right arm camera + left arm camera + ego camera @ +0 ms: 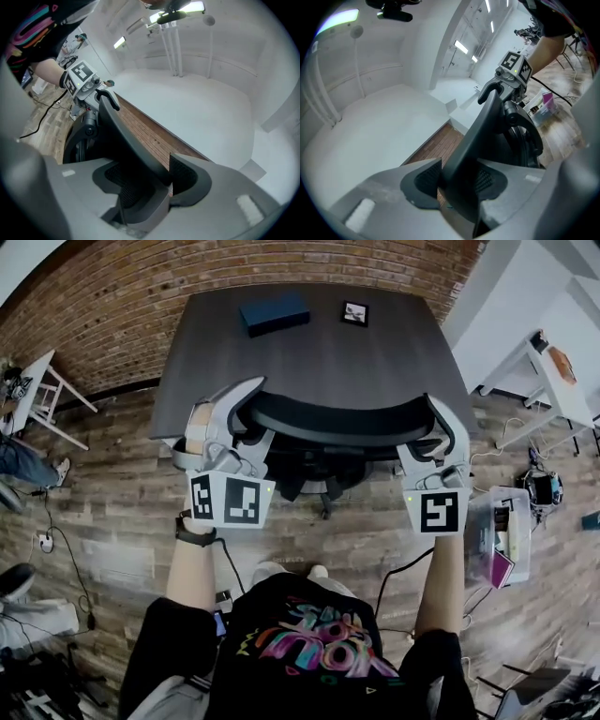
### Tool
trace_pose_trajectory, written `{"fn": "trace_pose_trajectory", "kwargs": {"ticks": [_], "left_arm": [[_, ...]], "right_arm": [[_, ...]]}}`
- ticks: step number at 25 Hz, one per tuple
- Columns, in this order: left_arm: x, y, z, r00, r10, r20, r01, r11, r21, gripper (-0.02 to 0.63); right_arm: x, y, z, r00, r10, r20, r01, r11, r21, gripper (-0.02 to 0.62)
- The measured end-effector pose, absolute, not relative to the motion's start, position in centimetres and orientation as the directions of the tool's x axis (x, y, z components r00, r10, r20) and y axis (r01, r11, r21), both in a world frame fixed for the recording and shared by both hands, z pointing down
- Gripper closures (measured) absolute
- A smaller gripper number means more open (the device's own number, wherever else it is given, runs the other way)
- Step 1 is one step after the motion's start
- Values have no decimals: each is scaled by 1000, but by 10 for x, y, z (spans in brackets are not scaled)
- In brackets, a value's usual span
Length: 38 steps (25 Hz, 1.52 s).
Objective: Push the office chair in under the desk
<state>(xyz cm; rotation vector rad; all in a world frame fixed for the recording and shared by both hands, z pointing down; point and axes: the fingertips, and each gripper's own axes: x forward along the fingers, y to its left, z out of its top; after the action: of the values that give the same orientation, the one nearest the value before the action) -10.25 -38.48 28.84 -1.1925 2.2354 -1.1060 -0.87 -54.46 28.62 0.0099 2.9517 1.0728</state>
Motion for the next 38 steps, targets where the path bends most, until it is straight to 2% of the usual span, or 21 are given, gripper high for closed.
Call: {"fn": "trace_pose_trajectory", "kwargs": {"ticks": [13,22,26,30,35,38], "left_arm": [[-131,-413,288,-653,-756,47,-504,387,-772,443],[-141,-408,287,-648,-759,62,-518,379,-767,442],[-137,-406,289,-652,-756,53,-504,380,-775,396],[-129,-406,290,-661,-748,58,-492,373,-787,392],[-117,-392,289,-682,-730,45,-472,392,-790,391],[-111,-385,287,-678,-733,56,-484,388,-785,391]], "right_arm": [[-51,-578,282,-992,126,-19,84,759,646,353],[-56,-573,283,-994,107,-15,73,770,634,348],[-52,-568,286,-993,116,-9,85,772,630,348],[-44,-567,286,-990,142,10,117,768,629,344],[-36,-562,287,-987,159,33,144,762,632,297],[-28,-561,286,-985,167,30,149,763,629,295]]}}
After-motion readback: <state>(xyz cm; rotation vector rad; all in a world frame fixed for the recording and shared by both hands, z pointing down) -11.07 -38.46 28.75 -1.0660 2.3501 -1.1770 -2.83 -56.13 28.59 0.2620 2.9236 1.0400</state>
